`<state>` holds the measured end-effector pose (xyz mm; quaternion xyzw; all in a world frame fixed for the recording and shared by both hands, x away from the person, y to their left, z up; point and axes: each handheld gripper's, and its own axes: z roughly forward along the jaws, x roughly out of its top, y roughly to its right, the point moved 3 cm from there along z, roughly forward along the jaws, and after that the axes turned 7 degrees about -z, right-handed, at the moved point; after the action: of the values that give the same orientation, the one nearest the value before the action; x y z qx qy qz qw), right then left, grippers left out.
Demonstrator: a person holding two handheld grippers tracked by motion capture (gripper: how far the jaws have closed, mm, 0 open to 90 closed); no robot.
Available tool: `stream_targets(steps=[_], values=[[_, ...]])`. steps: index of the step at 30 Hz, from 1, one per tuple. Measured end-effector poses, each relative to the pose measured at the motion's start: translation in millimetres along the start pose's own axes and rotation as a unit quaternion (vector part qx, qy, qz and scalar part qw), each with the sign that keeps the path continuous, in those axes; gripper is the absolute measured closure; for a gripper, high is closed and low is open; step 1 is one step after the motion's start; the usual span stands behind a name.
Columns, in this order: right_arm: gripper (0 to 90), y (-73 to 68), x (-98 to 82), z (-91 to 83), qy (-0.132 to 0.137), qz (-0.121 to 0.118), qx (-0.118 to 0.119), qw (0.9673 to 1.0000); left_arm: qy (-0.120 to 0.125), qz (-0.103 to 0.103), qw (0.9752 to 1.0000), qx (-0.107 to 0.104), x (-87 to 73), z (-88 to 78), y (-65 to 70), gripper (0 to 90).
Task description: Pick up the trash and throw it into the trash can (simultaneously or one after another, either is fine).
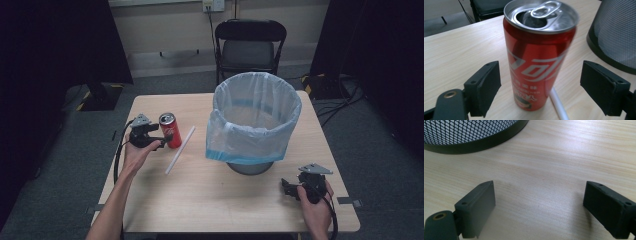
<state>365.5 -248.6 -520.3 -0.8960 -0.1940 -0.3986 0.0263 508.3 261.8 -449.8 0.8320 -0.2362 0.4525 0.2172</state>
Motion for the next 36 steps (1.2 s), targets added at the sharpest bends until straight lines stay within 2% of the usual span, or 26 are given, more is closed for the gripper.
stream_targets(steps=[2, 3, 6, 8, 9, 14, 15, 21, 24, 25, 27, 29, 31, 36], values=[[10.0, 0.0, 0.0, 0.0, 0.000, 0.000, 0.000, 1.0000, 0.000, -0.007, 1.0000, -0.006, -2.7, 6.2, -2.6, 16.5], [10.0, 0.0, 0.0, 0.0, 0.000, 0.000, 0.000, 1.0000, -0.012, -0.011, 0.9998, -0.012, -8.2, 13.7, -4.8, 16.5], [10.0, 0.0, 0.0, 0.0, 0.000, 0.000, 0.000, 1.0000, -0.020, -0.017, 0.9996, -0.012, -13.3, 21.4, -7.0, 16.5], [10.0, 0.0, 0.0, 0.0, 0.000, 0.000, 0.000, 1.0000, -0.019, -0.015, 0.9996, -0.013, -13.8, 23.2, -7.1, 16.7], [10.0, 0.0, 0.0, 0.0, 0.000, 0.000, 0.000, 1.0000, -0.026, -0.008, 0.9996, -0.012, -15.0, 27.1, -5.4, 17.0], [10.0, 0.0, 0.0, 0.0, 0.000, 0.000, 0.000, 1.0000, -0.033, -0.007, 0.9994, -0.010, -18.9, 35.5, -4.1, 17.9], [10.0, 0.0, 0.0, 0.0, 0.000, 0.000, 0.000, 1.0000, -0.034, -0.013, 0.9993, -0.011, -20.9, 39.1, -4.7, 17.9], [10.0, 0.0, 0.0, 0.0, 0.000, 0.000, 0.000, 1.0000, -0.046, -0.001, 0.9989, -0.011, -27.2, 47.7, -4.4, 19.5], [10.0, 0.0, 0.0, 0.0, 0.000, 0.000, 0.000, 1.0000, -0.044, -0.001, 0.9990, -0.006, -27.5, 49.2, -4.6, 21.5], [10.0, 0.0, 0.0, 0.0, 0.000, 0.000, 0.000, 1.0000, -0.047, 0.007, 0.9989, -0.001, -27.5, 50.2, -4.2, 26.8], [10.0, 0.0, 0.0, 0.0, 0.000, 0.000, 0.000, 1.0000, -0.045, 0.006, 0.9990, -0.001, -27.7, 50.8, -3.7, 32.6], [10.0, 0.0, 0.0, 0.0, 0.000, 0.000, 0.000, 1.0000, -0.044, 0.002, 0.9990, 0.002, -27.4, 50.6, -5.9, 32.9], [9.9, 0.0, 0.0, 0.0, 0.000, 0.000, 0.000, 1.0000, -0.037, -0.015, 0.9992, -0.001, -27.4, 49.9, -8.2, 33.7], [10.0, 0.0, 0.0, 0.0, 0.000, 0.000, 0.000, 1.0000, -0.041, -0.014, 0.9991, 0.004, -27.2, 48.4, -8.9, 34.1]])
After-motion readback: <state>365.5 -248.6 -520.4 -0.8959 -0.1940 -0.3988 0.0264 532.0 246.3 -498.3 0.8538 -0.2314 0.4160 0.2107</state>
